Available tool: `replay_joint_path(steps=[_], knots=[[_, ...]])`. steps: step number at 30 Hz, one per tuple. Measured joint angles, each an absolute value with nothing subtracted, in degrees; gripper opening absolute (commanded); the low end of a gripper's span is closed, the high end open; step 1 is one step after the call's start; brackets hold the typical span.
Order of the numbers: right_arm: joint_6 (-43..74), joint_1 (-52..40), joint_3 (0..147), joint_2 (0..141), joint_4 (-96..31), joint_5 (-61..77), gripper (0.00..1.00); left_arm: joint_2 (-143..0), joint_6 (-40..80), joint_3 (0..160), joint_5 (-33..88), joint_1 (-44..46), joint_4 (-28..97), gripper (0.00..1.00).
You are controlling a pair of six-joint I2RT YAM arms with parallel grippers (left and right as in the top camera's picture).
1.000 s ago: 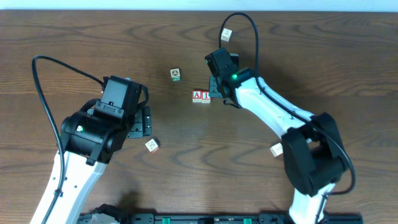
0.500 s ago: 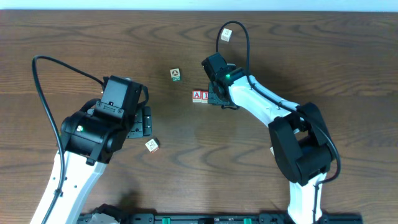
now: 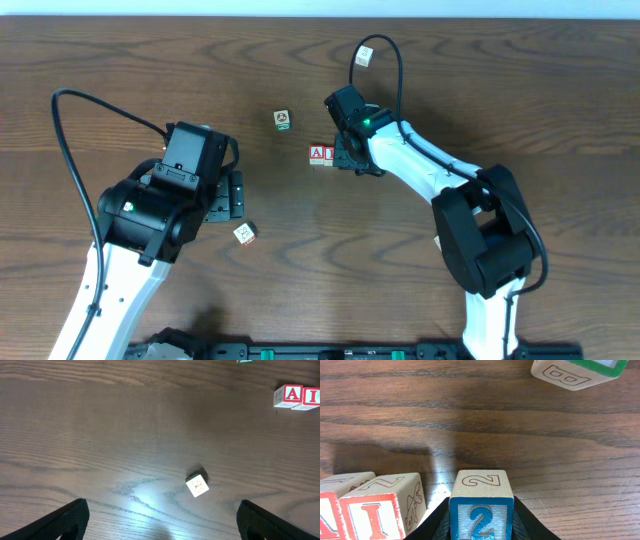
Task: Spell out Ai2
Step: 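Carry the '2' block and lower it right of the 'I' block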
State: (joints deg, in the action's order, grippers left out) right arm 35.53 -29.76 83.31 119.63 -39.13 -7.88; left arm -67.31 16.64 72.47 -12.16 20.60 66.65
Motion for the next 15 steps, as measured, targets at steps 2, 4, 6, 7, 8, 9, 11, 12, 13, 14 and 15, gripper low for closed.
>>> replay_joint_path(steps=[2, 4, 6, 7, 8, 9, 11, 12, 13, 14, 15], knots=[[35.6, -29.8, 83.3, 119.6, -39.0, -7.6, 0.38, -67.3, 16.6, 72.5, -12.2, 20.6, 66.7, 0.95], [35.6, -29.7, 83.3, 119.6, -39.0, -7.5, 0.42, -67.3, 16.6, 72.5, -12.2, 20.6, 66.7, 0.95], [35.6, -29.7, 83.6, 119.6, -39.2, -7.4, 0.44, -67.3, 16.6, 72.5, -12.1, 20.6, 66.7, 0.95], [35.6, -29.7, 83.8, 119.6, -39.3, -7.4, 0.44, -67.3, 16.6, 72.5, -12.2, 20.6, 66.7, 0.95], [35.6, -29.7, 84.2, 119.6, -39.7, -7.5, 0.44, -67.3, 16.6, 72.5, -12.2, 20.6, 66.7, 0.95], [35.6, -29.6, 84.8, 119.6, -40.1, -7.5, 0.43, -67.3, 16.6, 72.5, -12.1, 20.6, 66.7, 0.95], [35.6, -29.3, 86.3, 119.6, -41.7, -7.9, 0.43, -67.3, 16.6, 72.5, -12.2, 20.6, 66.7, 0.96], [35.6, -29.1, 87.2, 119.6, -42.5, -8.2, 0.42, -67.3, 16.6, 72.5, -12.1, 20.6, 66.7, 0.95], [35.6, -28.9, 88.2, 119.6, -43.4, -8.7, 0.42, -67.3, 16.6, 72.5, -12.1, 20.6, 66.7, 0.95], [35.6, -28.7, 89.3, 119.6, -44.4, -9.1, 0.42, -67.3, 16.6, 72.5, -12.1, 20.6, 66.7, 0.95], [35.6, -28.6, 90.3, 119.6, -45.1, -9.7, 0.42, -67.3, 16.6, 72.5, -12.1, 20.6, 66.7, 0.95]])
